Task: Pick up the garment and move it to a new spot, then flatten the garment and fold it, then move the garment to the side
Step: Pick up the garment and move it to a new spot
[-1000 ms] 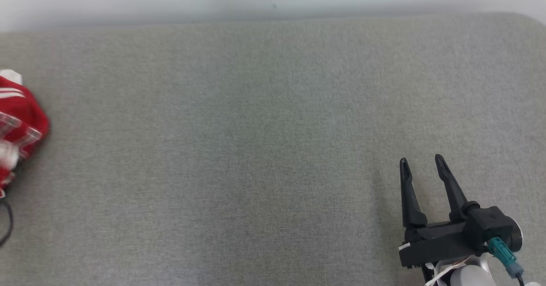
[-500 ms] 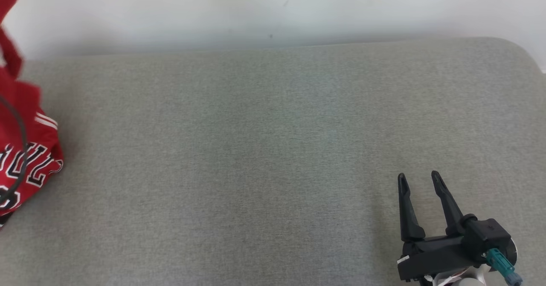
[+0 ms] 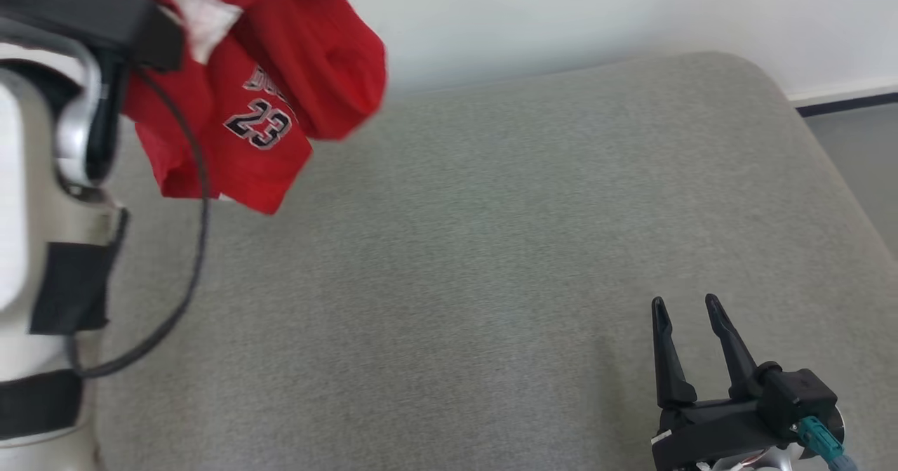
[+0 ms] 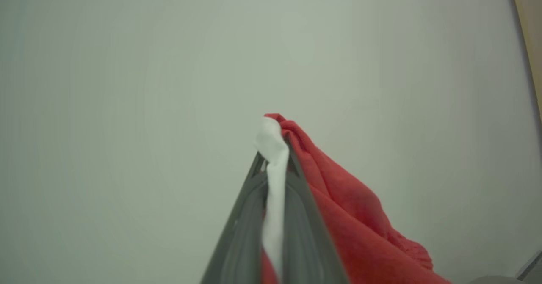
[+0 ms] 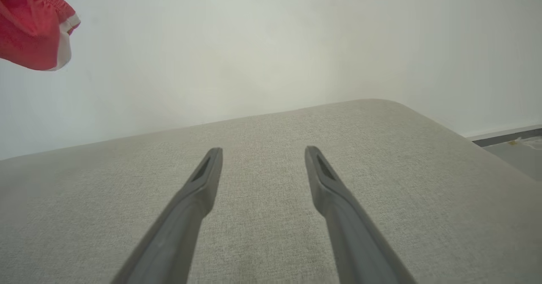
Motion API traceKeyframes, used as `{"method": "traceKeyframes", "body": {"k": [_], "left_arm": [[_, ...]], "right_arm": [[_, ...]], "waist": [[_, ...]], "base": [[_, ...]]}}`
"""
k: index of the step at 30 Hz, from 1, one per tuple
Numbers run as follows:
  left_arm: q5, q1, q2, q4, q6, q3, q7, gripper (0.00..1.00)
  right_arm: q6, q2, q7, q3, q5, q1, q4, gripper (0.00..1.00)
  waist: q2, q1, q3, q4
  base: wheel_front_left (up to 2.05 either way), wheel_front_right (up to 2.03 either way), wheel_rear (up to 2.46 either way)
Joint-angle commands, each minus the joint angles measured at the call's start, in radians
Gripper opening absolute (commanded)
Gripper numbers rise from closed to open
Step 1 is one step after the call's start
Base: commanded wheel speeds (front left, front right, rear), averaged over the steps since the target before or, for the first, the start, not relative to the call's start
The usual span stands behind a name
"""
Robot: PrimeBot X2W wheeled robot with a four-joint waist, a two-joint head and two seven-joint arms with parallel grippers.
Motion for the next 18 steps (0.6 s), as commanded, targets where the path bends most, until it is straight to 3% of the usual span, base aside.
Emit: {"method": "traceKeyframes", "body": {"k": [1, 8, 18], "left_arm": [[-0.013, 0.013, -0.020, -0.010, 0.002, -0.017, 0.008, 0.00], [-0.043, 0.039, -0.127, 0.025, 0.001, -0.124, -0.004, 0.00], [-0.083, 0.120, -0.208, 0.125, 0.001, -0.260, -0.057, 0.00]], "right_arm": [[-0.002, -0.001, -0.001, 0.005, 0.003, 0.001, 0.001, 1.00], [-0.002, -0.001, -0.001, 0.003, 0.003, 0.019, 0.013, 1.00], [-0.002, -0.001, -0.001, 0.007, 0.000, 0.021, 0.016, 1.00]], "waist": [[0.0001, 0.0001, -0.015, -0.058], [0.0001, 0.0001, -0.024, -0.118], [0.0001, 0.0001, -0.027, -0.155]], "base": [[0.00, 0.00, 0.00], [0.00, 0.00, 0.00], [0.00, 0.00, 0.00]]}}
